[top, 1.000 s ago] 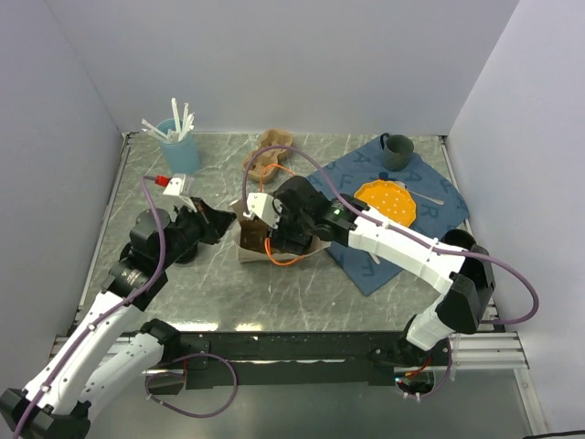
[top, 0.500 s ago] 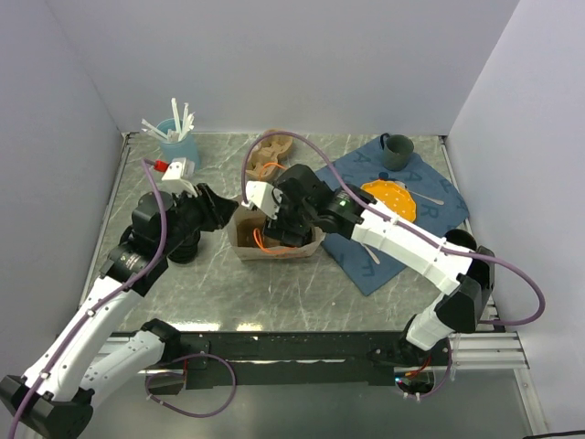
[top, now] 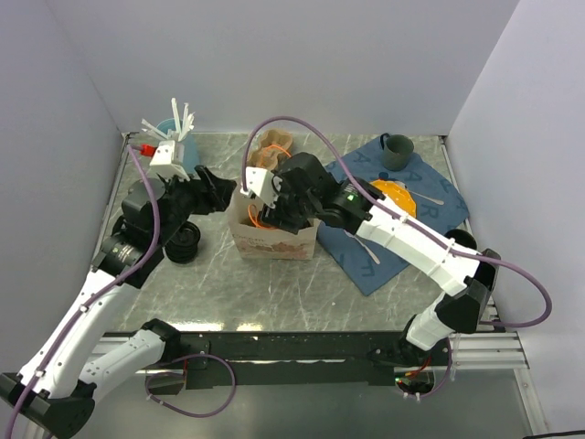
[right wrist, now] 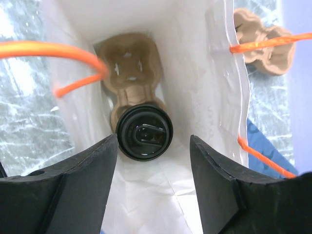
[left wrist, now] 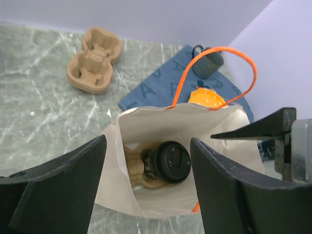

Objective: Pack the takeout coffee

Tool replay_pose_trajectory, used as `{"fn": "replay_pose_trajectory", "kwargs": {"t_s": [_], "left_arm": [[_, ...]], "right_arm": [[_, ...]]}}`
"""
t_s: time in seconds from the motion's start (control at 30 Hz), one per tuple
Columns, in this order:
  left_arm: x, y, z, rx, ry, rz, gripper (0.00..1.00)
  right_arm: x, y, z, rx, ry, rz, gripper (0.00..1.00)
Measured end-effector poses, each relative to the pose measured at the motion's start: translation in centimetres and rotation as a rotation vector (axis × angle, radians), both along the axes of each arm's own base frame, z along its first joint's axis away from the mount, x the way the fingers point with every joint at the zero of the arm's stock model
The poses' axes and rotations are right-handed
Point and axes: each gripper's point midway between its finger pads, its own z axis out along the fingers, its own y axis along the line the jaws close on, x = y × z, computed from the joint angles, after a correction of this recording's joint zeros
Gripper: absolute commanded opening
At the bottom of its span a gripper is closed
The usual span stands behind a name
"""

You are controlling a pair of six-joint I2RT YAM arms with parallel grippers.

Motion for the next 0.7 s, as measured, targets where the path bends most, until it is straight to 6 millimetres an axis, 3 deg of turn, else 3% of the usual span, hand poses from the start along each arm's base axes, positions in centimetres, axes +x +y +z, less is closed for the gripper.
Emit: {"fn": "replay_pose_trajectory", "kwargs": {"t_s": [0.3, 0.47, 0.7], "left_arm": [[0.3, 1.6, 2.1, 0.05, -0.061, 0.065, 0.8], [-0.5, 2.7, 5.3, 0.05, -0.136, 0.096, 0.8], [-1.2, 6.1, 10.9, 0.032, -0.217, 0.249, 0.81]], "right_arm": [[0.3, 0.6, 3.4, 0.074, -0.04, -0.005, 0.64], [0.5, 0.7, 7.0, 0.168, -0.062, -0.051, 0.65], [-1.8, 0.1, 13.0, 0.374, 0.027, -0.183, 0.83]]}}
